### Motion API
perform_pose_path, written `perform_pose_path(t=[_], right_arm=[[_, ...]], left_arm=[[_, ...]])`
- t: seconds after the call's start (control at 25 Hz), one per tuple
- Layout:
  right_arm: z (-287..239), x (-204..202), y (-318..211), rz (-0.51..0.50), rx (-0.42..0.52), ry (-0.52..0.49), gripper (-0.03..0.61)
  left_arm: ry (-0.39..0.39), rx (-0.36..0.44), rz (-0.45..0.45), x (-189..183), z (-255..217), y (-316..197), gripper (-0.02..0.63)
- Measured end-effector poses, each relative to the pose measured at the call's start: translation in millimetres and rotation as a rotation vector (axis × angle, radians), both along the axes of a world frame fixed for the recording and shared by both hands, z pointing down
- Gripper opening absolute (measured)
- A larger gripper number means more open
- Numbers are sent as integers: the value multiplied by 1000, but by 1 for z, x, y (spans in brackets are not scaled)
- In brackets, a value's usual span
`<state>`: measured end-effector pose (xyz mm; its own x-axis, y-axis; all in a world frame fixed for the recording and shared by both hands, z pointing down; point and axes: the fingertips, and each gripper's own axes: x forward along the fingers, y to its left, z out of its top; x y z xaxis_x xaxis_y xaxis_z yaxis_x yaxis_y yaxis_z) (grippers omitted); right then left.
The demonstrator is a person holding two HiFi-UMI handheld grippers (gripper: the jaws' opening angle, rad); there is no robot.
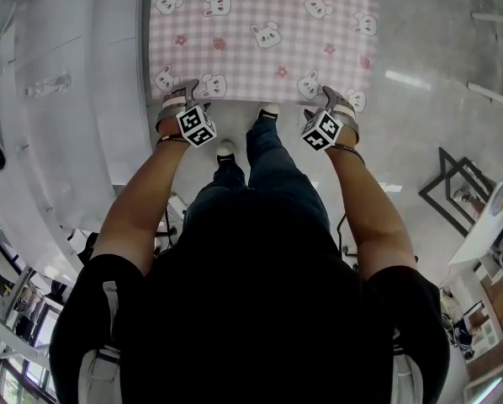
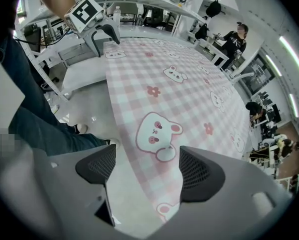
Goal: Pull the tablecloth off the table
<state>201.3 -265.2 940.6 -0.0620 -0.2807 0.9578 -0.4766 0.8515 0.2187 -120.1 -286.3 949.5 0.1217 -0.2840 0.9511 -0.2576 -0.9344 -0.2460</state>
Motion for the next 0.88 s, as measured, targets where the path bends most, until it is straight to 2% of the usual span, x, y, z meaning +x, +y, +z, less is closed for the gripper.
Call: perform_pose_path(t=[0.16, 0.32, 0.52, 0.8, 0.88], right_arm=[[8, 0, -7, -40, 29, 45, 446], [21, 1, -4, -98, 26, 102, 459], [26, 9, -9, -97, 47, 172, 463], [26, 5, -5, -154, 55, 204, 358], [24, 4, -4, -156, 51, 201, 317]], left_arm=[[-49, 57, 29, -5, 13, -6, 379], [-74, 72, 49, -5, 22, -9, 399], [-82, 81, 59, -1, 23, -14, 399], [-102, 87, 77, -3, 23, -16, 394], [-119, 80, 97, -3, 22, -14, 359]])
